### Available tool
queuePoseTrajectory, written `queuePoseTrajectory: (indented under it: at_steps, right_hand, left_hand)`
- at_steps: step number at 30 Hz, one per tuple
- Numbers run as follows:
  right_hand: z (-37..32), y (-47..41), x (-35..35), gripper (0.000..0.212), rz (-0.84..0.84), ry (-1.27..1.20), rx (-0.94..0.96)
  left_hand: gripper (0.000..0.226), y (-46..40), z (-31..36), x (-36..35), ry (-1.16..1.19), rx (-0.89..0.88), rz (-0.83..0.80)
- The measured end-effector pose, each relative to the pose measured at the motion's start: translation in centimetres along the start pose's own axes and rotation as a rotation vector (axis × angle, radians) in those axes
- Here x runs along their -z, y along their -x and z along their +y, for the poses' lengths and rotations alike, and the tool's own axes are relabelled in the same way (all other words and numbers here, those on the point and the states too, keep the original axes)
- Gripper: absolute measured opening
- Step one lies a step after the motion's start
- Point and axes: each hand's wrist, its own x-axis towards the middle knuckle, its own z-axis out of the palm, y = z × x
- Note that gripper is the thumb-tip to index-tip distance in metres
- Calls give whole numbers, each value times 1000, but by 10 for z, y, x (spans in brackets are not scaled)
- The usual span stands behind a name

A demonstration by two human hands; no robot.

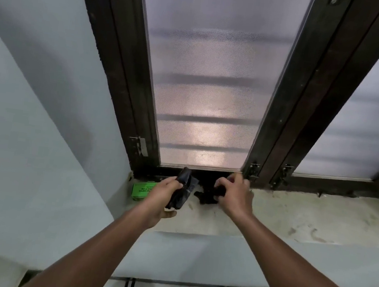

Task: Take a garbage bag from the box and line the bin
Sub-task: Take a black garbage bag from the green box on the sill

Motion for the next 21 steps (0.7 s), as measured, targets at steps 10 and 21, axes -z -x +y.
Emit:
queuePoseTrajectory:
  at_steps: [10, 21]
  right_hand:
    - [15, -3, -13, 34, -120, -171, -92]
    - [19, 48, 14, 36, 237, -387, 36]
  left_hand:
    - [29, 0, -16, -5, -116, -39, 55]
    - [22, 5, -16, -18, -152, -90, -34]
